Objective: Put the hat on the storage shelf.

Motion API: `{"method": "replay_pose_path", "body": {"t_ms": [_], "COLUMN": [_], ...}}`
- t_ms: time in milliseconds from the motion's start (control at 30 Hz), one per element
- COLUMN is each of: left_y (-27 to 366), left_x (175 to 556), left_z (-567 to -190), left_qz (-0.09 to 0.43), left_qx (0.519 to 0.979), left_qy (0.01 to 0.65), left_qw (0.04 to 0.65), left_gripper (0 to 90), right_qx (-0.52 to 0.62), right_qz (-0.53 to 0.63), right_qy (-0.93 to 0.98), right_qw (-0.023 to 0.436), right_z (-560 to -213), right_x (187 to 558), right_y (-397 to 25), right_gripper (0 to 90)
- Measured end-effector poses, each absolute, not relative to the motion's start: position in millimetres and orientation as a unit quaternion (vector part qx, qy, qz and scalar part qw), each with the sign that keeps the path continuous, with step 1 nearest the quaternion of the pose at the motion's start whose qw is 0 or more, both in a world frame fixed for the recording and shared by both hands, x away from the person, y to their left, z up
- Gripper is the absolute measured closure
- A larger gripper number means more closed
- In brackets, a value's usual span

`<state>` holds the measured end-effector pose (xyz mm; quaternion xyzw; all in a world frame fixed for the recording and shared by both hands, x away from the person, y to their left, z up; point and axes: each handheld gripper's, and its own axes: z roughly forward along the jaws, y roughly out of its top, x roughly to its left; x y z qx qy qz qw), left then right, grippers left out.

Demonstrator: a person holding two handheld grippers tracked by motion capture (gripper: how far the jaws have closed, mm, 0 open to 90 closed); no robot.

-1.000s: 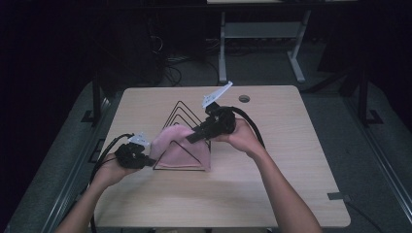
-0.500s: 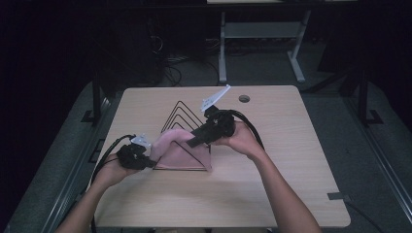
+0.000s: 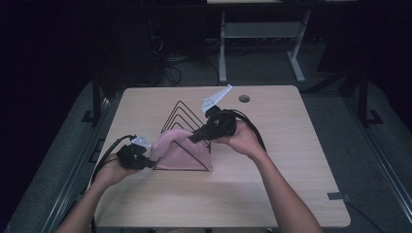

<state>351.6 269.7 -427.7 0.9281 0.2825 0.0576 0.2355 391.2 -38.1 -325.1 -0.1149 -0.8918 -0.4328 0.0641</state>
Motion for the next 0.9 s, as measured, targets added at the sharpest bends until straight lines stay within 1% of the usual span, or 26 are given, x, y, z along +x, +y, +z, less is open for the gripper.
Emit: {"method": "replay_pose_path", "body": {"t_ms": [167, 367, 400, 567, 600, 667, 767, 900], "left_y": [269.9, 270.1, 270.4, 273.6, 274.3, 275.6, 276.9, 279.2], "left_x": [353.1, 353.4, 353.0, 351.4, 350.9, 349.4, 347.5, 346.3], "left_z": [-429.2, -429.2, -428.6, -425.2, -424.4, -423.1, -420.3, -415.7], "left_qz": [0.060, 0.057, 0.057, 0.062, 0.062, 0.062, 0.063, 0.065], "left_qx": [0.928, 0.926, 0.925, 0.922, 0.921, 0.920, 0.917, 0.915], "left_qy": [0.286, 0.292, 0.293, 0.294, 0.296, 0.297, 0.300, 0.299], "left_qw": [0.231, 0.233, 0.236, 0.243, 0.246, 0.249, 0.255, 0.261], "left_gripper": [85.1, 84.0, 83.2, 75.4, 74.5, 72.7, 69.7, 67.5], "right_qx": [-0.116, -0.114, -0.114, -0.126, -0.125, -0.129, -0.135, -0.145], "right_qz": [-0.423, -0.429, -0.431, -0.436, -0.440, -0.446, -0.448, -0.455], "right_qy": [-0.896, -0.894, -0.893, -0.889, -0.887, -0.883, -0.880, -0.876], "right_qw": [0.070, 0.066, 0.066, 0.070, 0.071, 0.076, 0.076, 0.067], "right_z": [-331.7, -330.1, -330.0, -329.1, -329.4, -329.2, -328.6, -326.0], "right_x": [390.7, 390.9, 390.8, 389.3, 389.3, 388.8, 388.2, 385.9], "right_y": [-34.4, -37.1, -37.6, -42.1, -43.5, -46.7, -51.6, -59.9], "right_gripper": [83.5, 81.9, 80.4, 66.5, 65.2, 59.6, 53.8, 51.0]}}
